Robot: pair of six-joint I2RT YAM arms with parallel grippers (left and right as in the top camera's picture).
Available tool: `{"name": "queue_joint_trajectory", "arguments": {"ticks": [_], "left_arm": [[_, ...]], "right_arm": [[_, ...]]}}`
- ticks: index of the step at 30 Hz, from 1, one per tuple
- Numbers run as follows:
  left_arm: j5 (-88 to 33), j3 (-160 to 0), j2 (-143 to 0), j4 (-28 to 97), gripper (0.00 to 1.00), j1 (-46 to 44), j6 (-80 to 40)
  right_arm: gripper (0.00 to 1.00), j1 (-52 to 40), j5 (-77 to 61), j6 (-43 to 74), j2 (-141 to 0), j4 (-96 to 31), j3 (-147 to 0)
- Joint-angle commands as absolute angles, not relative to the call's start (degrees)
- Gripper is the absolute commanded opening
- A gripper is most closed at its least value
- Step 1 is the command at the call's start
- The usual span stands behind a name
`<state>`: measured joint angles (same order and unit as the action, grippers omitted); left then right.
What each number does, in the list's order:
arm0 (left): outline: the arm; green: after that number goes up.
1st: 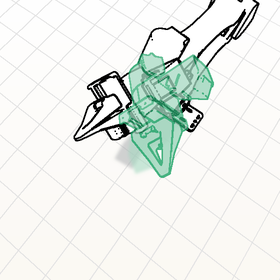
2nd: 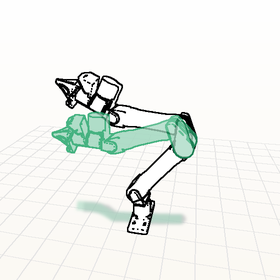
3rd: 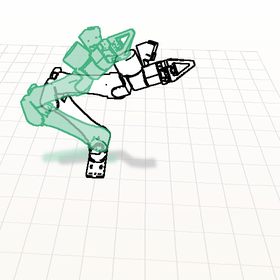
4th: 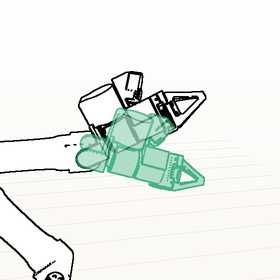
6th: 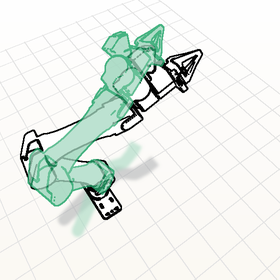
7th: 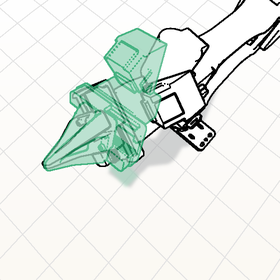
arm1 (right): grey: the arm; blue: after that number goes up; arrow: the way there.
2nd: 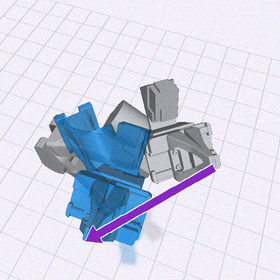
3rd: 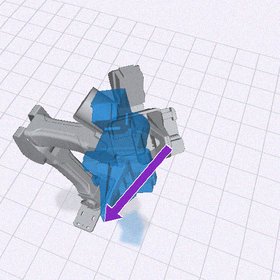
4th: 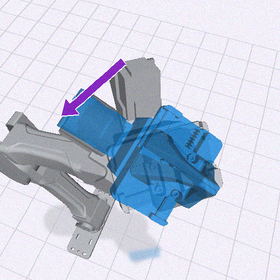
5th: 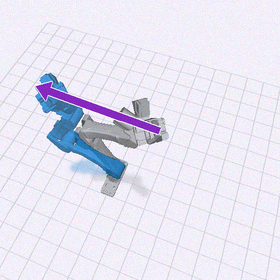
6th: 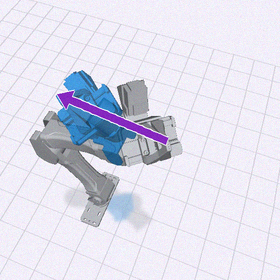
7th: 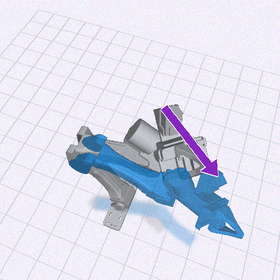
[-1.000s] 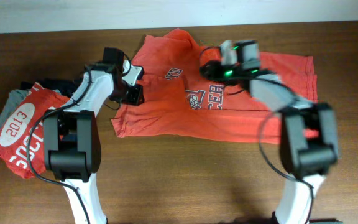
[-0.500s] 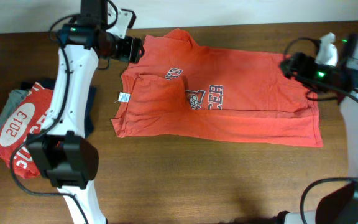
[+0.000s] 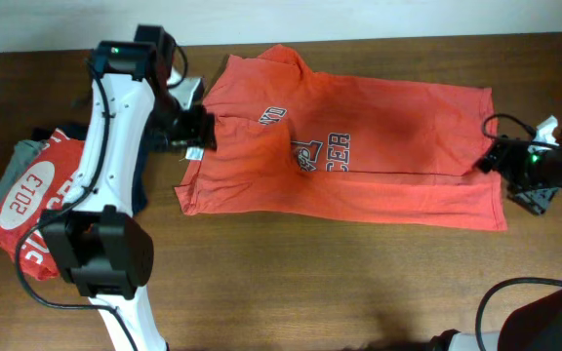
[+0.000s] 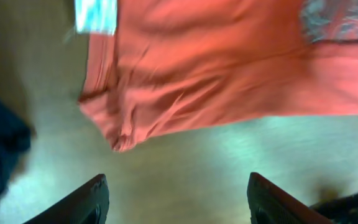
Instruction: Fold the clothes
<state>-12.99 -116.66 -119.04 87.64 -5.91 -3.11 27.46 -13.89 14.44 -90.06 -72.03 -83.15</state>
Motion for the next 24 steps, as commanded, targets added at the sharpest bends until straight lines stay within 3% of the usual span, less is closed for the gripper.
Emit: {"name": "queue_joint_trajectory", "arguments": {"ticks": [1, 11, 24], "left_arm": [[-10.5, -109.7, -119.0, 86.6, 0.71, -5.2, -11.3], [-14.8, -85.3, -118.9, 72.3, 0.70, -5.3, -19.2], [-5.6, -80.4, -118.9, 60.6, 0.73, -5.5, -30.5]], "right_arm": [[0.93, 29.1, -10.5, 15.5, -89.5, -72.9, -81.5], [0.94, 30.9, -10.7, 15.5, -89.6, -67.9, -68.6], [0.95, 30.9, -12.4, 15.6, -89.8, -58.0, -59.9]]}}
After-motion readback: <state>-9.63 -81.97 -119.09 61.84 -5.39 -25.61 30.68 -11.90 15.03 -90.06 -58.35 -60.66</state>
